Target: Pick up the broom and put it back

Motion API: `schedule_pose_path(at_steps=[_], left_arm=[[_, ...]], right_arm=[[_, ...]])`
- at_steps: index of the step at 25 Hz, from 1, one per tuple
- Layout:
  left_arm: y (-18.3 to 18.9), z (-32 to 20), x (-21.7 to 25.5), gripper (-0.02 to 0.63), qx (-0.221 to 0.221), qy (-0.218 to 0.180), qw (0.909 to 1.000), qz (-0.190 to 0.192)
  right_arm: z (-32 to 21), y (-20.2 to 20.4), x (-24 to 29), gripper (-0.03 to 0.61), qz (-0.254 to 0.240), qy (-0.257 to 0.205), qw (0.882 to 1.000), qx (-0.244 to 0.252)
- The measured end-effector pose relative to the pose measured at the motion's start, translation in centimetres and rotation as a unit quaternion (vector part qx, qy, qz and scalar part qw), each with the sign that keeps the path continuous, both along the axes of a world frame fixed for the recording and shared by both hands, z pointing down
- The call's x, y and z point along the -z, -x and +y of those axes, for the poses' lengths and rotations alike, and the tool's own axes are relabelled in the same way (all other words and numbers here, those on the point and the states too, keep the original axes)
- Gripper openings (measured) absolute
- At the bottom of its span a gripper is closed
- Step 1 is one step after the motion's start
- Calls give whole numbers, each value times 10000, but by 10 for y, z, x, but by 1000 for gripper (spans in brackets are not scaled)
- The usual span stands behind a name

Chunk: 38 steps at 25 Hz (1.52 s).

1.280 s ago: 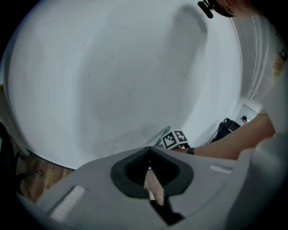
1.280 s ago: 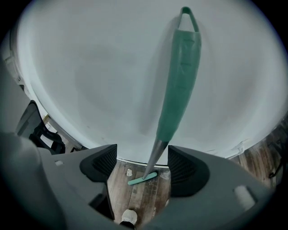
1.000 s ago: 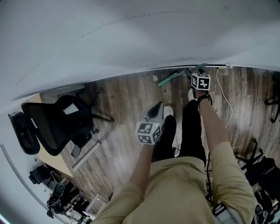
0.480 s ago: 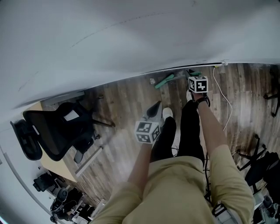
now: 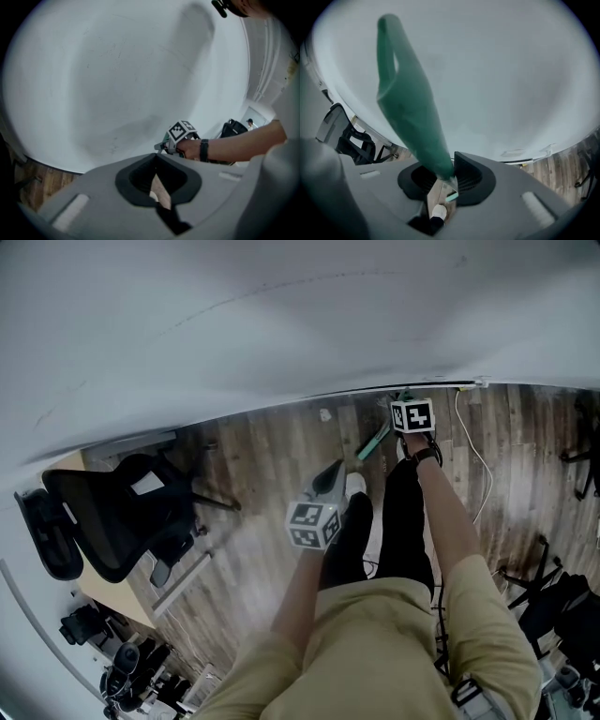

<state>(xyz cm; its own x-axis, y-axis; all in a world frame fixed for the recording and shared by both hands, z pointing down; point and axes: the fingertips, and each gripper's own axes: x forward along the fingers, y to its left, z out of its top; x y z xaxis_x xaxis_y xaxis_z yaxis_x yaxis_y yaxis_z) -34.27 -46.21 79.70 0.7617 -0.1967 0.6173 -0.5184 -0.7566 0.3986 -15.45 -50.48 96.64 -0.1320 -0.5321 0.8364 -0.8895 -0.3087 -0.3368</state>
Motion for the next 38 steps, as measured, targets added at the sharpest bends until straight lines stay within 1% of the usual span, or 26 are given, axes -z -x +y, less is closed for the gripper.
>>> schedule_pose_path(at_steps=[2, 3, 4, 5, 6, 7, 10, 15, 17, 19, 20, 21, 22, 25, 27, 29, 30, 32, 33, 36, 38], left_arm=[[4, -2, -3, 2, 28, 8, 10000, -24], [7, -4, -5, 2, 53, 13, 10000, -46], [11, -6, -7, 2, 79, 17, 9999, -76], [16, -7, -10, 2, 102, 22, 9999, -113], [22, -8, -12, 2, 121, 33, 9998, -153], [26, -9, -14, 2, 136, 52, 9997, -190], [35, -9, -22, 2, 193, 156, 9994, -256], [29, -11, -20, 2, 187, 191, 9995, -194], [29, -17, -10, 2, 156, 158, 9997, -111], [23, -24, 4, 2, 138, 89, 9999, 22], [17, -27, 12, 2, 124, 38, 9999, 89], [12, -31, 22, 2, 103, -20, 9998, 148], [8, -34, 34, 2, 83, -83, 9997, 207], [-7, -38, 81, 2, 42, -328, 9982, 493], [-17, -39, 113, 2, -21, -523, 9962, 692], [-24, -36, 136, 2, -48, -669, 9942, 835], [-29, -34, 146, 2, -31, -724, 9933, 903], [-43, -28, 168, 2, 0, -865, 9908, 1044], [-52, -26, 181, 2, -2, -970, 9890, 1114], [-80, -30, 225, 2, -35, -1433, 9806, 1338], [-97, -38, 258, 2, -43, -1796, 9725, 1485]], right_arm=[[-18, 2, -8, 98, -86, -206, 9997, -85], [-27, 4, -14, 179, -199, -280, 9993, -144], [-35, 7, -20, 304, -320, -305, 9988, -199], [-41, 10, -25, 398, -399, -293, 9985, -235], [-44, 13, -29, 464, -409, -281, 9985, -248], [-46, 13, -31, 497, -366, -300, 9986, -244], [-44, 11, -29, 517, -253, -495, 9981, -253], [-22, 3, -21, 546, -273, -653, 9968, -384], [-9, 7, -7, 560, -23, -715, 9964, -450], [9, 8, 22, 558, 462, -747, 9951, -450], [18, 8, 41, 555, 678, -771, 9936, -464], [27, 9, 61, 518, 850, -801, 9918, -516], [37, 11, 83, 448, 989, -834, 9899, -577], [62, 16, 155, 328, 1374, -1041, 9833, -576], [70, 17, 201, 235, 1469, -1317, 9783, -637], [70, 17, 244, 202, 1422, -1660, 9730, -748], [68, 14, 266, 176, 1433, -1855, 9691, -769], [62, 4, 314, 72, 1557, -2279, 9587, -684], [59, -1, 337, 44, 1644, -2494, 9525, -590], [57, -13, 399, 5, 1821, -3086, 9325, -456], [61, -21, 431, 5, 1825, -3410, 9209, -492]])
